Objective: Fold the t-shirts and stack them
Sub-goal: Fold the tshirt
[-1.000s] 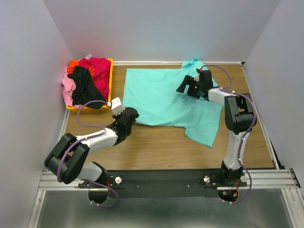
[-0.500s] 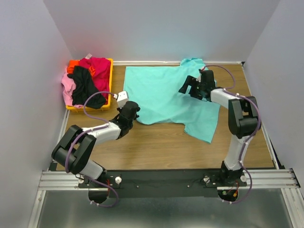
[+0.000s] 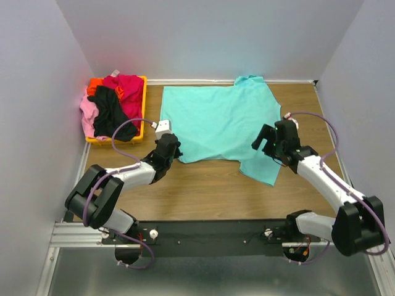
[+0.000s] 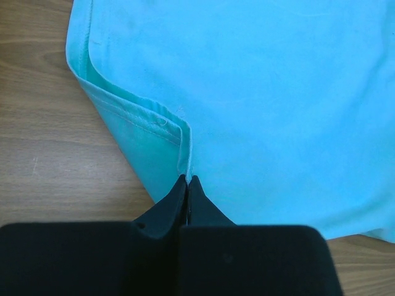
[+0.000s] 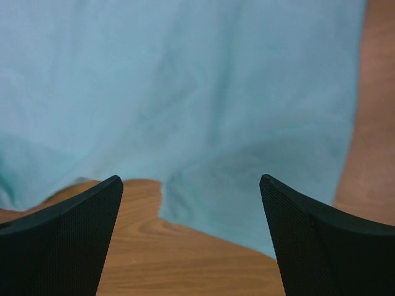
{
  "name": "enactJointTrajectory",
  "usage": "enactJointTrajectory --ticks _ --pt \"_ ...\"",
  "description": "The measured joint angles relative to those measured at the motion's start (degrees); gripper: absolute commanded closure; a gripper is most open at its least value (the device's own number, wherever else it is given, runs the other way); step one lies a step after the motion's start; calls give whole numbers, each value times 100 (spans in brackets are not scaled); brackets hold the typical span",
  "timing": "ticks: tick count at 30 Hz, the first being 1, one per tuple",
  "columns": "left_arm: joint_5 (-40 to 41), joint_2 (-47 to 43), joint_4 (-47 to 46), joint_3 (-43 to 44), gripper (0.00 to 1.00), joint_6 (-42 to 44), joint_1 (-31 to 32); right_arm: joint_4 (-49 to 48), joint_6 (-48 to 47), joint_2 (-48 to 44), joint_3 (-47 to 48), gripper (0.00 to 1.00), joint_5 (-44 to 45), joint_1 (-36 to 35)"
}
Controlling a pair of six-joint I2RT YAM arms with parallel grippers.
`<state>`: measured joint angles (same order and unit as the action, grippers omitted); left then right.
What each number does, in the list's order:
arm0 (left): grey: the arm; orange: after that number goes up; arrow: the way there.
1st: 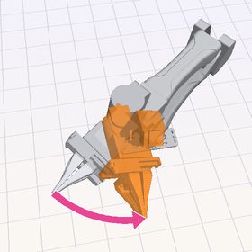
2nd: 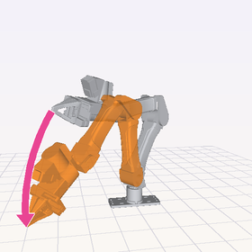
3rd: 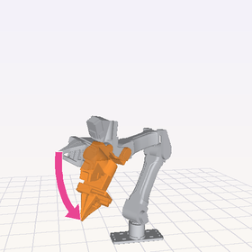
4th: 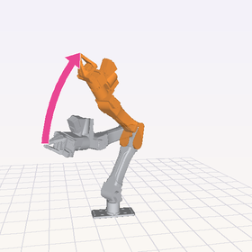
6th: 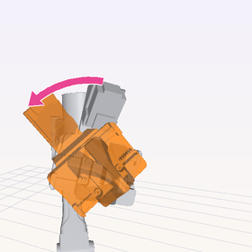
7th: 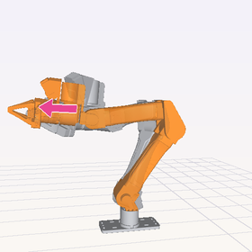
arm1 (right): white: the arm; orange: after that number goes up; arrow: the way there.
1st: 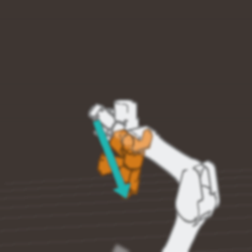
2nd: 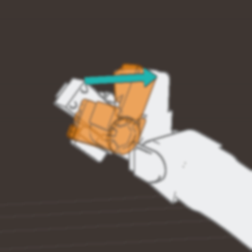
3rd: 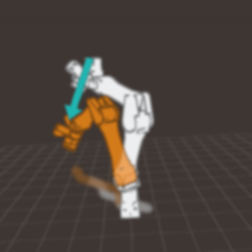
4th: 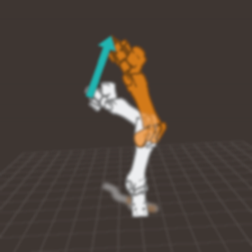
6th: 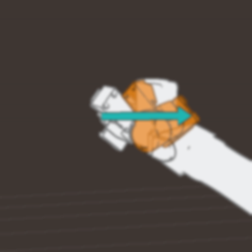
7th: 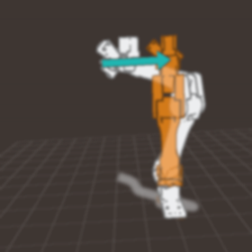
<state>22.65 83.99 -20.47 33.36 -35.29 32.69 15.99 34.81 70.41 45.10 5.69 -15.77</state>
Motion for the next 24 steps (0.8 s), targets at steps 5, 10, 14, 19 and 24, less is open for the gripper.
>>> enactJointTrajectory --ticks 5,10,14,19,24 --pt "-15 -249 -4 -15 100 92 0 1051 234 -697 -442 2 291 11" --pt "7 -614 -7 -28 100 153 0 1886 378 -765 -553 2 81 9" --pt "74 -807 -4 -118 100 166 0 2323 487 -774 -553 2 22 9" --pt "96 -938 -2 -188 100 168 0 2601 627 -763 -553 1 26 9" --pt "138 -1005 0 -243 100 170 0 2717 811 -551 -553 1 55 9"
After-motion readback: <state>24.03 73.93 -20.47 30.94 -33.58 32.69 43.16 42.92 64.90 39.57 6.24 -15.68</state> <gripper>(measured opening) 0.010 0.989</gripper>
